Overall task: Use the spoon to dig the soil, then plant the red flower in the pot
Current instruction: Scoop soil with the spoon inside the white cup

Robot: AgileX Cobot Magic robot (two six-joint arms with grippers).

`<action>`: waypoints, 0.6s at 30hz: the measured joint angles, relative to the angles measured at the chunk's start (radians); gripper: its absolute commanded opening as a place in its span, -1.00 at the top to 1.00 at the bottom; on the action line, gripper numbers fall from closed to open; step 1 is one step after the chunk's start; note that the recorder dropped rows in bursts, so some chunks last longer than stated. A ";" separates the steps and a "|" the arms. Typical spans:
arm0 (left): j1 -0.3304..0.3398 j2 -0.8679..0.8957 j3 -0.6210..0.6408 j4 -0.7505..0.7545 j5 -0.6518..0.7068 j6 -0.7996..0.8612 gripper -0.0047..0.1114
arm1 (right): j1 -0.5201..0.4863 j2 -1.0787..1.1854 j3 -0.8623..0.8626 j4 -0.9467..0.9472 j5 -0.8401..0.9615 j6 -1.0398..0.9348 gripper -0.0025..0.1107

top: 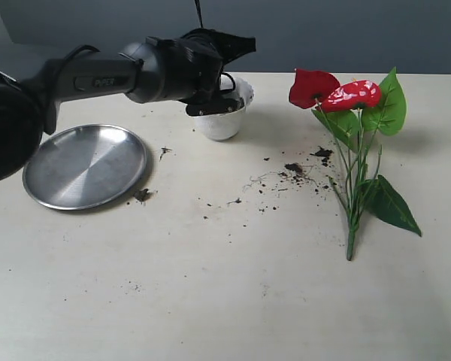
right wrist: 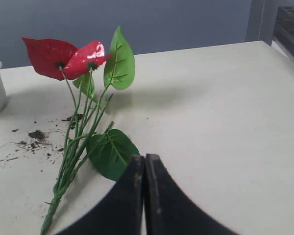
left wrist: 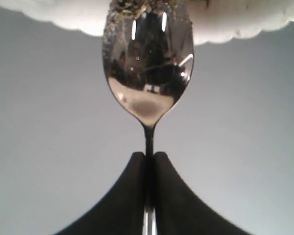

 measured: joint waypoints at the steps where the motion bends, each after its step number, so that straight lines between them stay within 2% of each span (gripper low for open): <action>1: 0.000 0.008 0.000 0.002 0.000 -0.002 0.91 | 0.000 0.000 0.000 0.000 0.000 0.000 0.95; 8: 0.000 0.031 0.002 0.007 -0.002 -0.053 0.91 | 0.000 0.000 0.000 0.000 0.000 0.000 0.95; 14: -0.002 0.025 -0.004 -0.176 0.007 0.072 0.91 | 0.000 0.000 0.000 0.000 0.000 0.000 0.95; 18: -0.015 0.009 -0.004 -0.225 0.032 0.098 0.91 | 0.000 0.000 0.000 0.000 0.000 0.000 0.95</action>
